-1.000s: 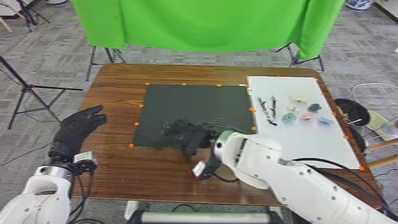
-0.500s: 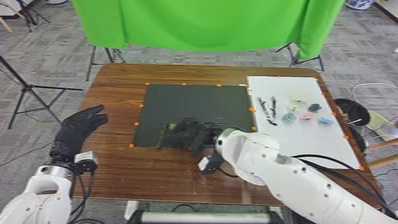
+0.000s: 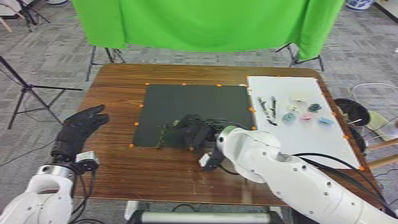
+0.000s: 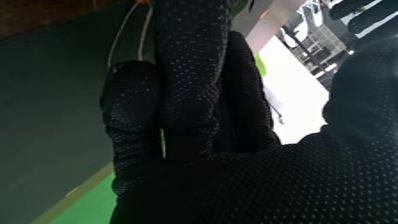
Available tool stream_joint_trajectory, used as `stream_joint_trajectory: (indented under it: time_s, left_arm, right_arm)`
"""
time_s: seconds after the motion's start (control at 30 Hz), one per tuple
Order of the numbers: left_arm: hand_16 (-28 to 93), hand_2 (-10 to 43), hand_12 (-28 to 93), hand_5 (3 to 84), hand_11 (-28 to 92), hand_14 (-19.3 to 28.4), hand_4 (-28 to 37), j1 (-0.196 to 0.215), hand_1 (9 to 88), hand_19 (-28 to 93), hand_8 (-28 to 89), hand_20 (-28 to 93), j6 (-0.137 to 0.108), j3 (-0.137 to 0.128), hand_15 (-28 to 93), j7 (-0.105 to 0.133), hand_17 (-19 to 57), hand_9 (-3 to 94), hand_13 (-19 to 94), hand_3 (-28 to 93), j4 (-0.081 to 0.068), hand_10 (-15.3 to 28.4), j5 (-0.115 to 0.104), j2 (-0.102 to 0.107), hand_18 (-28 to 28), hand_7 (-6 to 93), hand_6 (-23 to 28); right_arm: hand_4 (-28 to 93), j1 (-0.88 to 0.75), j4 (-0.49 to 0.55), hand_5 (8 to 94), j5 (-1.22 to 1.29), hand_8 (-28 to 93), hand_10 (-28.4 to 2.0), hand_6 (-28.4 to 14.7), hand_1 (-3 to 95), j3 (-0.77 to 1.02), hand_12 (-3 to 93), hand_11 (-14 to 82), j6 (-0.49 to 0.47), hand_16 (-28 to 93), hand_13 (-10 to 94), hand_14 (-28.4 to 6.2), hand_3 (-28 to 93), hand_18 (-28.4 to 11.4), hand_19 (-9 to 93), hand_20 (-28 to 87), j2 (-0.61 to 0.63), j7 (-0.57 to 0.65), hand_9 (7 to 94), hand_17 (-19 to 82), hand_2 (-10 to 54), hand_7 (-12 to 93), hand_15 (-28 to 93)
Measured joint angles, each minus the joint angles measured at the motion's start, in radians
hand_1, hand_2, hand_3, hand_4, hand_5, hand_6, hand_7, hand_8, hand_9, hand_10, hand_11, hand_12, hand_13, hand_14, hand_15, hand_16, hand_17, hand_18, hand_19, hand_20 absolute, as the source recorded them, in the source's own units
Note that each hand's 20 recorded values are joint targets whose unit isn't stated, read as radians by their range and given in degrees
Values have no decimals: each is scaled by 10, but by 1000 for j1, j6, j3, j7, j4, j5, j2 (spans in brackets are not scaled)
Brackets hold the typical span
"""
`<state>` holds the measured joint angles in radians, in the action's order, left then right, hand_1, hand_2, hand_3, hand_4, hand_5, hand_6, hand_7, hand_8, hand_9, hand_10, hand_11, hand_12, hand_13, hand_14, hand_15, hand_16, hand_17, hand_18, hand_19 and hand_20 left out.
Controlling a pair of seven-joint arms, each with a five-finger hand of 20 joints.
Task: Arrange flowers
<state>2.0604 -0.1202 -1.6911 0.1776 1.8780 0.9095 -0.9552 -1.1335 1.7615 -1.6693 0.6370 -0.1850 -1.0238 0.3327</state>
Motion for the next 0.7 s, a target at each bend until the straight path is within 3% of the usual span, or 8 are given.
stream_joint_trajectory:
  time_s: [0.13, 0.33, 0.53, 0.7]
  left_arm:
    - [9, -95, 140, 481, 209, 152, -214, -2, 271, 98, -73, 176, 0, 3, 177, 0, 61, 483, 376, 707, -1, 124, 0, 0, 120, 159, 21]
    - [9, -95, 139, 481, 207, 151, -213, -3, 270, 98, -73, 176, 3, 4, 176, -1, 61, 482, 375, 707, -1, 126, 0, 0, 121, 159, 21]
    - [10, -95, 139, 481, 208, 152, -214, -2, 271, 99, -73, 177, 6, 3, 177, -1, 64, 482, 374, 706, -2, 125, 0, 0, 119, 158, 22]
    - [13, -95, 139, 481, 208, 156, -213, 5, 272, 99, -73, 178, 7, -4, 180, 0, 64, 481, 371, 705, -1, 125, 0, -1, 119, 158, 23]
  right_arm:
    - [-150, 2, -4, 535, 2, -77, -125, -23, 166, 2, 84, 70, 0, 252, 926, -69, 651, -124, 911, 209, -2, 0, 551, 632, 56, 127, 384]
    - [-143, -26, 26, 605, 177, -90, -135, -17, 227, 62, 110, 91, 51, 251, 936, -62, 680, -119, 918, 210, 5, -36, 666, 635, -7, 161, 384]
    - [-136, -148, 239, 605, 513, -91, -136, -17, 229, 192, 121, 87, 318, 261, 915, -62, 683, -113, 916, 222, 71, -202, 659, 621, -81, 164, 383]
    - [-130, -205, 385, 544, 430, -77, -144, -27, 220, 387, 121, 75, 290, 264, 893, -66, 646, -115, 907, 242, 118, -99, 583, 605, -95, 127, 396]
